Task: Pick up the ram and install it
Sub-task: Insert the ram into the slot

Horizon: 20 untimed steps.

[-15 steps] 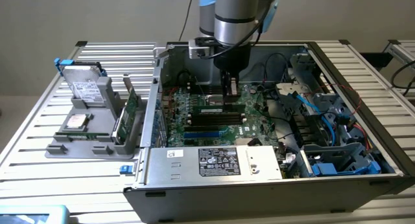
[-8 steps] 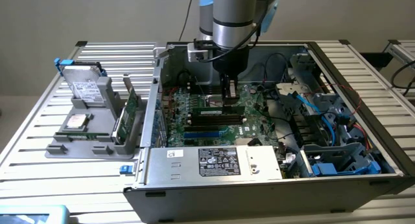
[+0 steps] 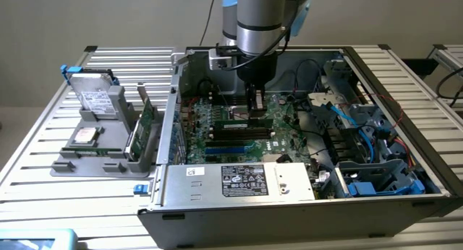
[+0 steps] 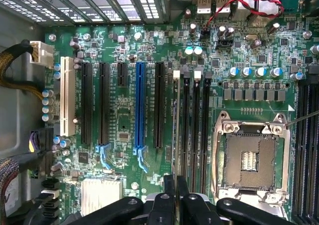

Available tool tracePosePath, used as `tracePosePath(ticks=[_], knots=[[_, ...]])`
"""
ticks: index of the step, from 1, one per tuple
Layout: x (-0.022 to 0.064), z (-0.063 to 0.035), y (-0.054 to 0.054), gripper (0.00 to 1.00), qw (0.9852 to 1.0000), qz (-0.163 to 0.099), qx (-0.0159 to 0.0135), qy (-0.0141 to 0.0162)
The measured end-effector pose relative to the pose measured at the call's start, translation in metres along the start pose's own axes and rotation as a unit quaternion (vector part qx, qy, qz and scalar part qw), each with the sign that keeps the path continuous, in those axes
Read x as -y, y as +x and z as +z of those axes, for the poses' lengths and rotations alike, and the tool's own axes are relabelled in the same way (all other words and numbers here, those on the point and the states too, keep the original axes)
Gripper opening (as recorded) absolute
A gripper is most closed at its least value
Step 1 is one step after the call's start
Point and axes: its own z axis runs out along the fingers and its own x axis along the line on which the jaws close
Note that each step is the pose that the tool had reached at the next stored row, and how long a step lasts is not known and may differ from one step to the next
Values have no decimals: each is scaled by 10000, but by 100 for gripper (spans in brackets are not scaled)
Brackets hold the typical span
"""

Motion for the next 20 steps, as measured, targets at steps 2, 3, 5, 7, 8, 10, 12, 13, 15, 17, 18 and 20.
tracePosePath(ticks=[2, 3, 5, 7, 8, 10, 12, 13, 15, 17, 18, 20], knots=[[-2, 5, -1, 13, 10000, 1, 6, 1], [-4, 10, -3, 13, 10000, 2, 10, 3], [-4, 18, -8, 13, 10000, 3, 12, 5], [-5, 30, -22, 13, 10000, 5, 12, 6], [-5, 37, -23, 13, 10000, 5, 13, 8], [-6, 56, -25, 13, 10000, 5, 12, 10], [-7, 78, -29, 13, 10000, 7, 12, 11], [-8, 86, -30, 13, 10000, 8, 12, 11], [-9, 99, -32, 13, 10000, 11, 16, 10], [-12, 109, -34, 13, 10000, 16, 22, 10], [-14, 111, -35, 13, 10000, 18, 24, 9], [-18, 116, -36, 13, 10000, 18, 33, 11]])
